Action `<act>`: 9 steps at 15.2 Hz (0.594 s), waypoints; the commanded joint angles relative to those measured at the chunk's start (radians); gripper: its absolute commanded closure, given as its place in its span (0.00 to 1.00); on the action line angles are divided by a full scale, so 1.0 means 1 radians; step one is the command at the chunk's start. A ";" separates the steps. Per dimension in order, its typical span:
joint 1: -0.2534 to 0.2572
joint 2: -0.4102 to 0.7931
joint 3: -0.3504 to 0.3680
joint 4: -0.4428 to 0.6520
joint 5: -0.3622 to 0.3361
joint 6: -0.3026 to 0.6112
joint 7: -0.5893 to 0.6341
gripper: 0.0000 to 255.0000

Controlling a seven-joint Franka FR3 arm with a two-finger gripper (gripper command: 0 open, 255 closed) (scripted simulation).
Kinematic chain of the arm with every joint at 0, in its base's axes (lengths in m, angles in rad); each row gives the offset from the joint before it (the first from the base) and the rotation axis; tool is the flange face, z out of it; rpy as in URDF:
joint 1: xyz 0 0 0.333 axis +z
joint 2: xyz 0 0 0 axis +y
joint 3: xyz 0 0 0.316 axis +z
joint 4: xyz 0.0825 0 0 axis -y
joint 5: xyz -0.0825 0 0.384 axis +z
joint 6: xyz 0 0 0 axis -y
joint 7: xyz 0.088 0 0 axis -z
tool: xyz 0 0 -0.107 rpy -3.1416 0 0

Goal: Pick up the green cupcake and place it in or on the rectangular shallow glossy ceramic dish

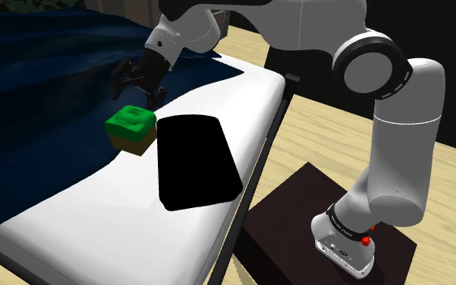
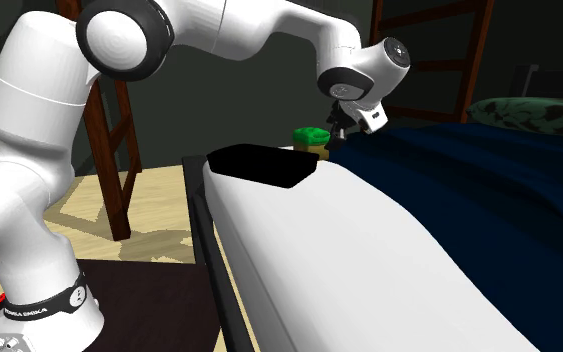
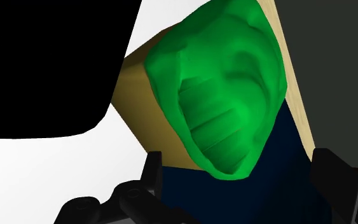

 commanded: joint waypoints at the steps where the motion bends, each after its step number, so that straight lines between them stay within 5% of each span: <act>1: 0.001 0.001 0.000 -0.002 0.001 0.004 -0.001 0.00; 6: 0.001 0.001 0.000 -0.002 0.000 0.003 -0.001 0.00; 7: 0.001 0.001 0.000 -0.002 0.000 0.003 -0.001 1.00; 9: 0.001 0.001 0.000 -0.002 0.000 0.003 -0.001 1.00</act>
